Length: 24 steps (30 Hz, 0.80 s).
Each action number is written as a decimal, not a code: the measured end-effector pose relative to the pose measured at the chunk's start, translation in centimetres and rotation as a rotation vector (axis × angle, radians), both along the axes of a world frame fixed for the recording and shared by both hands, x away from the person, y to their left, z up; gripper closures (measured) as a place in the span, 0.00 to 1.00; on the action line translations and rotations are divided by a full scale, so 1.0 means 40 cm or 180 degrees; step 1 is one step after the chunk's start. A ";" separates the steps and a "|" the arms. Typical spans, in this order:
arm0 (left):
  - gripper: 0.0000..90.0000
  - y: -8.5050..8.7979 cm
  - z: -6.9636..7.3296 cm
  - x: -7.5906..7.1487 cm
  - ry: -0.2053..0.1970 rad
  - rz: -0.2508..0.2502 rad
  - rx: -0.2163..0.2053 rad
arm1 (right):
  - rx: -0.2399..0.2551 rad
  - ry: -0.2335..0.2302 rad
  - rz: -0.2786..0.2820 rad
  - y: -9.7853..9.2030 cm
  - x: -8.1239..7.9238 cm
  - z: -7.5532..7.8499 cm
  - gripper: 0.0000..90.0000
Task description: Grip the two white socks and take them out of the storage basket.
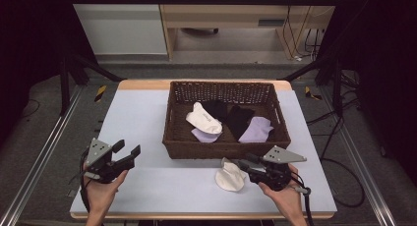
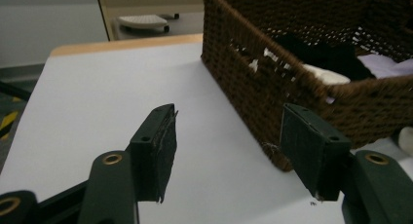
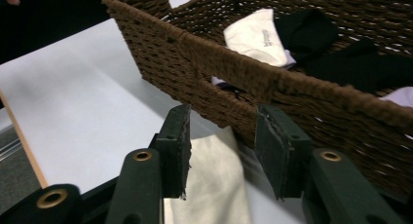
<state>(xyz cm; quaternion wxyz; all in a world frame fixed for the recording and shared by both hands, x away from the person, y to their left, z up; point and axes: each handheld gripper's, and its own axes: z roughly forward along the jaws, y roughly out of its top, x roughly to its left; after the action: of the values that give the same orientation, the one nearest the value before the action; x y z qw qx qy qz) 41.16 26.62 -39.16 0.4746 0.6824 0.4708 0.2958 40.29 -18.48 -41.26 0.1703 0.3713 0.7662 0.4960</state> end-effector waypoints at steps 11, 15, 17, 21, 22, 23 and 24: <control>0.39 -0.094 0.112 0.071 -0.0153 -0.0121 -0.0096 | -0.0078 -0.0043 -0.0319 -0.043 -0.018 -0.032 0.45; 0.38 -0.132 0.138 0.105 -0.0189 -0.0123 -0.0024 | -0.0112 -0.0061 -0.0452 -0.054 -0.015 -0.047 0.38; 0.38 -0.155 0.148 0.126 -0.0192 -0.0159 -0.0036 | -0.0105 -0.0050 -0.0523 -0.061 -0.014 -0.052 0.34; 0.37 -0.203 0.158 0.161 -0.0211 -0.0190 0.0094 | -0.0099 -0.0104 -0.0714 -0.082 -0.012 -0.058 0.27; 0.37 -0.212 0.159 0.168 -0.0202 -0.0202 0.0121 | -0.0099 -0.0096 -0.0743 -0.085 -0.012 -0.059 0.26; 0.36 -0.226 0.160 0.179 -0.0193 -0.0223 0.0134 | -0.0109 -0.0087 -0.0783 -0.090 -0.011 -0.062 0.25; 0.36 -0.234 0.161 0.186 -0.0189 -0.0232 0.0136 | -0.0115 -0.0083 -0.0802 -0.094 -0.010 -0.065 0.24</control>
<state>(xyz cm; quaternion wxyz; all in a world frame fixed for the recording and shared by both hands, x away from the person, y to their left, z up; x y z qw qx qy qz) 48.59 17.25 -32.72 0.4841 0.7000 0.4249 0.3084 39.88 -22.22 -43.84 0.2479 0.4550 0.7200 0.4616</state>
